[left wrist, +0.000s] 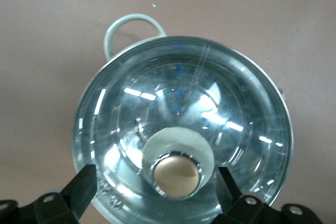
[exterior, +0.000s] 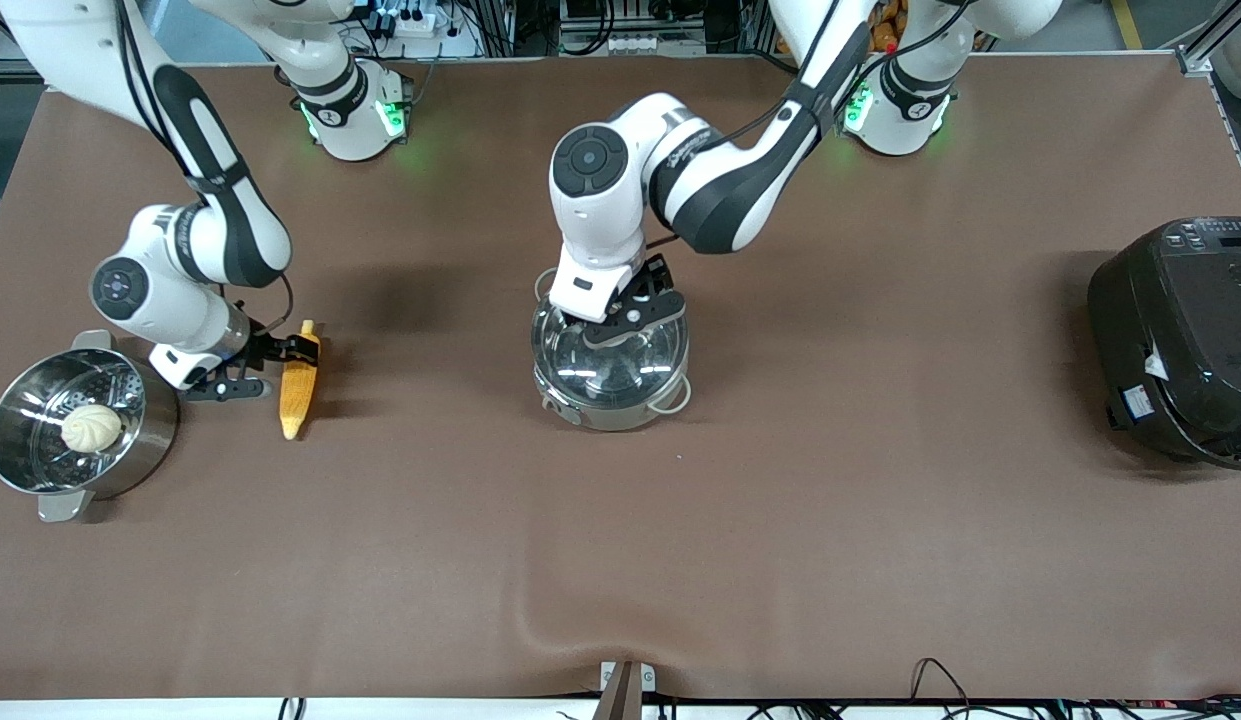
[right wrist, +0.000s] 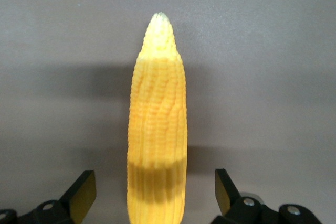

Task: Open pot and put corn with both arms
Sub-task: 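Lift the corn with the right gripper while the left gripper grips the lid knob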

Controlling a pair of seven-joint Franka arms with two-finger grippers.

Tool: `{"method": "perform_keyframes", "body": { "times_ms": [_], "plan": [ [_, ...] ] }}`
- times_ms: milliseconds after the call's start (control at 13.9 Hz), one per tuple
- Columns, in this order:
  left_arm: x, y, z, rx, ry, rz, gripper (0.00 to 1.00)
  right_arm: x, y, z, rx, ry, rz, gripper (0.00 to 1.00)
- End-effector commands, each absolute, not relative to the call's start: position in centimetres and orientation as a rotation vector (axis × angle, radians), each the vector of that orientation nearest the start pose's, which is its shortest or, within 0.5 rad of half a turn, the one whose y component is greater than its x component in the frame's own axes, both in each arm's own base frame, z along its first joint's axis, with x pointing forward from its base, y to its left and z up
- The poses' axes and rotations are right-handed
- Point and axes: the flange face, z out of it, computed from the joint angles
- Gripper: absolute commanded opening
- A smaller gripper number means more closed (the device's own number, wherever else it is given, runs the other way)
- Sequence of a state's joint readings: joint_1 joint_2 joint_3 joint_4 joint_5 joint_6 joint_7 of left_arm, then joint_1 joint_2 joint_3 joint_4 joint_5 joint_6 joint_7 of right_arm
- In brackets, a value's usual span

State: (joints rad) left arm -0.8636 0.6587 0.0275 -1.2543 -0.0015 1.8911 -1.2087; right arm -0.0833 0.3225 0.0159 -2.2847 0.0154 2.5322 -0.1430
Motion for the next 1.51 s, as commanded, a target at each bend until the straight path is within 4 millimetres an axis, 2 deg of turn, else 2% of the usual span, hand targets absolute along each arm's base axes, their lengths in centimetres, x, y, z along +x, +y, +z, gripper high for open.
{"method": "perform_keyframes", "body": {
  "times_ms": [0, 144, 288, 432, 504, 647, 791, 863, 1007, 1223, 1367, 1439],
  "plan": [
    [49.4, -55.6, 37.4, -3.086, -0.612, -0.04, 1.0, 53.0, -3.4, 19.4, -3.124, -0.129, 0.101, 1.0],
    [49.2, -56.0, 37.5, -3.099, -0.608, -0.047, 1.0, 53.0, -3.5, 18.8, -3.125, -0.124, 0.089, 0.94],
    [49.1, -56.0, 37.4, -3.095, -0.606, -0.049, 1.0, 53.0, -3.4, 18.5, -3.124, -0.114, 0.101, 0.69],
    [49.0, -55.9, 36.7, -3.08, -0.604, -0.033, 1.0, 52.9, -3.5, 18.4, -3.124, -0.112, 0.104, 0.61],
    [49.0, -55.9, 36.4, -3.075, -0.603, -0.028, 1.0, 52.9, -3.4, 18.3, -3.123, -0.114, 0.106, 0.52],
    [48.7, -56.1, 35.8, -3.07, -0.595, -0.012, 0.98, 53.0, -3.2, 18.8, -3.122, -0.124, 0.108, 0.42],
    [48.4, -56.2, 35.3, -3.063, -0.592, 0.002, 0.94, 53.7, -3.3, 20.2, -3.123, -0.126, 0.104, 0.32],
    [48.4, -56.1, 35.2, -3.061, -0.594, 0.012, 0.92, 54.4, -3.3, 21.4, -3.123, -0.127, 0.101, 0.21],
    [48.2, -56.1, 34.7, -3.048, -0.594, 0.031, 0.81, 56.1, -3.1, 24.9, -3.118, -0.127, 0.151, 0.19],
    [48.2, -56.1, 34.3, -3.046, -0.596, 0.04, 0.73, 58.8, -2.6, 30.2, -3.09, -0.127, 0.296, 0.2],
    [48.2, -56.2, 34.3, -3.045, -0.607, 0.043, 0.61, 59.9, -2.3, 32.6, -3.083, -0.127, 0.316, 0.21],
    [48.1, -56.2, 34.3, -3.043, -0.608, 0.043, 0.47, 60.3, -1.9, 33.3, -3.084, -0.136, 0.302, 0.22]
  ]
}}
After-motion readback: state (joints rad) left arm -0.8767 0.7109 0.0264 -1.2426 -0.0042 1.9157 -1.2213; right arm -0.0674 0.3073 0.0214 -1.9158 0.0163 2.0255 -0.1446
